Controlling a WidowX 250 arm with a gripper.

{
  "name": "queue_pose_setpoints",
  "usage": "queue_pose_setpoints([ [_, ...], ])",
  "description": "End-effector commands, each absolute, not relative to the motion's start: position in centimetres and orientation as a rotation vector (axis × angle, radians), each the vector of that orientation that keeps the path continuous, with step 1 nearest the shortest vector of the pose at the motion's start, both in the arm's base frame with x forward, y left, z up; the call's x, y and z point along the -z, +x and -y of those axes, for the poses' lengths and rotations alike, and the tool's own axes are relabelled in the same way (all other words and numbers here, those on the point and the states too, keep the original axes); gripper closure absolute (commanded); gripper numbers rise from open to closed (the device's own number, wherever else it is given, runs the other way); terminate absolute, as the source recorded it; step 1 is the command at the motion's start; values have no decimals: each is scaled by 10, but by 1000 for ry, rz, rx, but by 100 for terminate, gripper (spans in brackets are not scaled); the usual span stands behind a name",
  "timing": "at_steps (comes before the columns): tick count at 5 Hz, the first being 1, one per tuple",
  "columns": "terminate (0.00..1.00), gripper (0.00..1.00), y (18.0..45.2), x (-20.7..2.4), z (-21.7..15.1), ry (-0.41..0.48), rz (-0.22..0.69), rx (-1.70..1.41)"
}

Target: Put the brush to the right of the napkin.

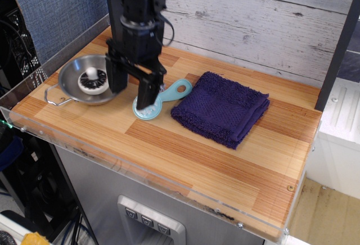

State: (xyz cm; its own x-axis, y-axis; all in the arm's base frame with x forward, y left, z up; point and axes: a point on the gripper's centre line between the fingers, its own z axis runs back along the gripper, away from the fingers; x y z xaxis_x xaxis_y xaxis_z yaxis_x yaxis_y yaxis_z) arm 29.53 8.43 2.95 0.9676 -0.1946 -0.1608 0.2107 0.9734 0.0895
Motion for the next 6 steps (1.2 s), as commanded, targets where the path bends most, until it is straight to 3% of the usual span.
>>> queue_pose_setpoints([
  [1, 0, 0, 303, -48, -81, 112, -89, 200],
  [3, 0, 0, 309, -56, -81, 106, -60, 182],
  [6, 0, 0, 310, -20, -76, 90, -131, 173],
])
